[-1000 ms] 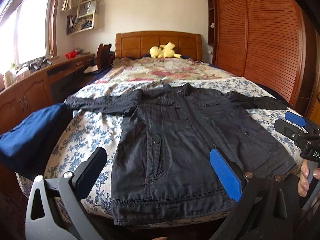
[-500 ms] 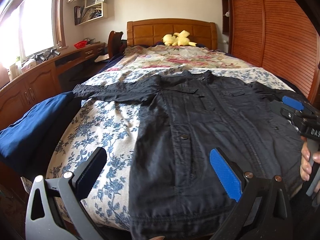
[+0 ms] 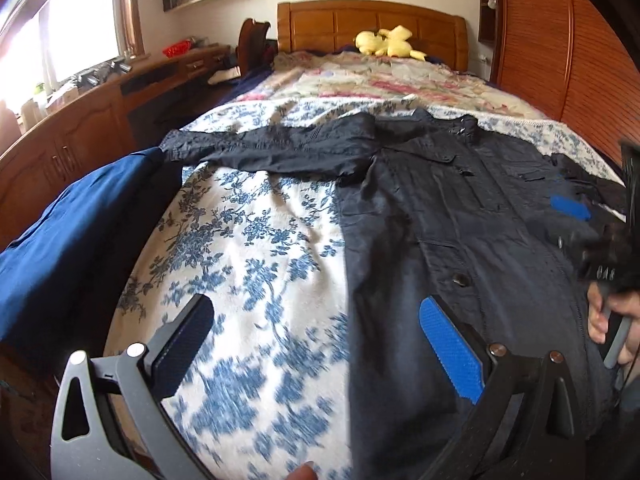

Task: Fold large clothes
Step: 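Move the left tool toward the jacket sleeve nearest it, then close the left tool on the black jacket sleeve cuff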

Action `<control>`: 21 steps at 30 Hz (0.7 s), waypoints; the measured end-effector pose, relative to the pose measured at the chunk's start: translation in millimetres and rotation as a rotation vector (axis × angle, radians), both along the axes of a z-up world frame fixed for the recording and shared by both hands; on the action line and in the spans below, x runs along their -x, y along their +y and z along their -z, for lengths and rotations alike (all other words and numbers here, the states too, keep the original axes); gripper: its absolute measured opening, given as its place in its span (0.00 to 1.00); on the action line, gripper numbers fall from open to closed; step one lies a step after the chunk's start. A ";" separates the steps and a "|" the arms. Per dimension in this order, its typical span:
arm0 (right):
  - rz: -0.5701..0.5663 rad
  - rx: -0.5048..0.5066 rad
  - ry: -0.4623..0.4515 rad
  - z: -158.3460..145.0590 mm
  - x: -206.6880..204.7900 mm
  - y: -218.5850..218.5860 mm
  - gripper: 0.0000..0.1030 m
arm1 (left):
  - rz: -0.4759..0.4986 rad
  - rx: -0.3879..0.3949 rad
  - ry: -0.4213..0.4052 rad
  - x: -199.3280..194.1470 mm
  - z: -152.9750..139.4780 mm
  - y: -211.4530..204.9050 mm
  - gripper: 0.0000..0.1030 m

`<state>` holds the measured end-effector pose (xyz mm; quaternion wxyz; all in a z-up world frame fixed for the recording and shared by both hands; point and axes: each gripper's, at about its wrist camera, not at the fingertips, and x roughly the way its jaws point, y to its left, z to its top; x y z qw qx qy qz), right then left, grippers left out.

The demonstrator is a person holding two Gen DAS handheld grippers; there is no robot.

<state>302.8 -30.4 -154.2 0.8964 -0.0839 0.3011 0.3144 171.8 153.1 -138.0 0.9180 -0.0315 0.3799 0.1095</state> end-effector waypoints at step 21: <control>-0.031 0.010 0.030 11.6 -0.7 1.3 1.00 | -0.025 0.163 -0.021 -174.0 19.8 113.9 1.00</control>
